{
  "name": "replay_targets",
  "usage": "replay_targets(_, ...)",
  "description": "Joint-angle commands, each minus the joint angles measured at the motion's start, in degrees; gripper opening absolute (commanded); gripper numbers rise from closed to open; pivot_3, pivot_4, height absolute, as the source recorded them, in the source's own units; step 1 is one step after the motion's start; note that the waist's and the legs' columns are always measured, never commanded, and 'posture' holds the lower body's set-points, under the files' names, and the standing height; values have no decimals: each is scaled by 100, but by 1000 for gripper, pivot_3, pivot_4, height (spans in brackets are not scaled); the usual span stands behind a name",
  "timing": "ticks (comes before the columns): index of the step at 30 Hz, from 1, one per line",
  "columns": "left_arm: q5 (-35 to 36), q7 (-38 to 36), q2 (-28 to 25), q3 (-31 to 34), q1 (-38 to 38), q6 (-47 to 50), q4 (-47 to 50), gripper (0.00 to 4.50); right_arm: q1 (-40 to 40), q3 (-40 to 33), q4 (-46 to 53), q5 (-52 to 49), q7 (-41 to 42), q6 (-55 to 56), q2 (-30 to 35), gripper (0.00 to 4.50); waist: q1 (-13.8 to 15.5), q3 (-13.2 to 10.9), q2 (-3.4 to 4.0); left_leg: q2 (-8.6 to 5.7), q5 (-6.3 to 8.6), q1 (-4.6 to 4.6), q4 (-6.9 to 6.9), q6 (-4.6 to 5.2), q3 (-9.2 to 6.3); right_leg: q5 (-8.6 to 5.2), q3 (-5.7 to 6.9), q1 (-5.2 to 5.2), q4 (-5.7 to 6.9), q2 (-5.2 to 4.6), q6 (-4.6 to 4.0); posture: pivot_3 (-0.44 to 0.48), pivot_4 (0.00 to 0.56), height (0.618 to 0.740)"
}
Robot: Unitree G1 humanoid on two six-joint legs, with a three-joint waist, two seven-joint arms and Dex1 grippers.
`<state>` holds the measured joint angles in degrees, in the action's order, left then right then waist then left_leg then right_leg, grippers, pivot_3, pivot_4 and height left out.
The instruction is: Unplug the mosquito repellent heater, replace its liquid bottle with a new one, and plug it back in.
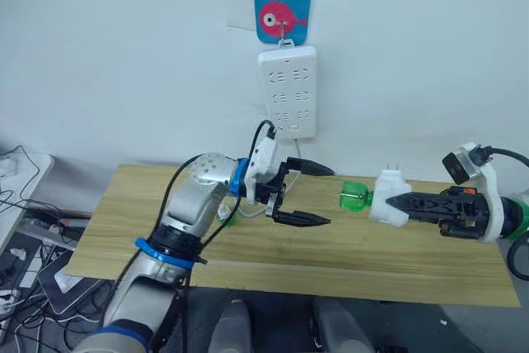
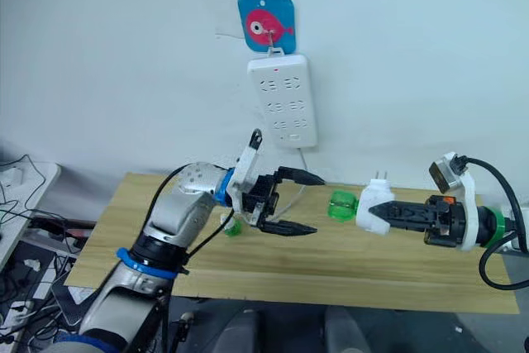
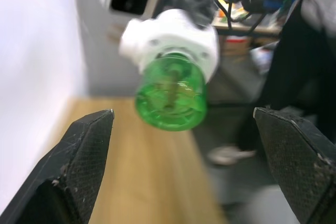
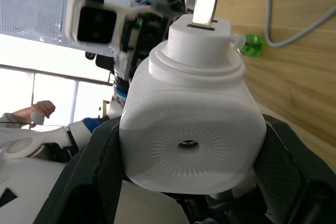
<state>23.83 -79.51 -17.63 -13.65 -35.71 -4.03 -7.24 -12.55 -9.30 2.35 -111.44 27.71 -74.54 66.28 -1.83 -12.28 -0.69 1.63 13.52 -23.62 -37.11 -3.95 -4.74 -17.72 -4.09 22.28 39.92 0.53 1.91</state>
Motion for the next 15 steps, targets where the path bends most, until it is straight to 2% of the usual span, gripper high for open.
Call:
replay_targets(1,-396,-133,260,282,-71,-2335,-490,4488,-153,-81,9,-156,33,-46,-62,3016,25,0,0,-1,0,-1,1,0,1,0,0,0,-1,-1,0,-14,163,740)
replay_targets(5,-837,-48,560,255,-308,-4548,-1364,4488,-266,-31,-7,-156,47,-125,-128,3016,40,0,0,-2,1,-8,3,1,4,0,3,2,-5,-5,0,-7,163,740)
replay_targets(7,-1031,87,644,198,-454,-5243,-1774,4488,-312,-9,-3,-156,47,-154,-159,3016,43,0,-1,-6,1,-10,0,2,4,1,3,2,-4,-8,0,-7,163,740)
replay_targets(15,-1660,949,868,-85,-832,-6433,-2791,4488,-397,102,132,-156,47,-174,-265,3016,17,1,-1,-6,1,-9,-1,3,2,3,3,2,-1,-7,3,-23,161,740)
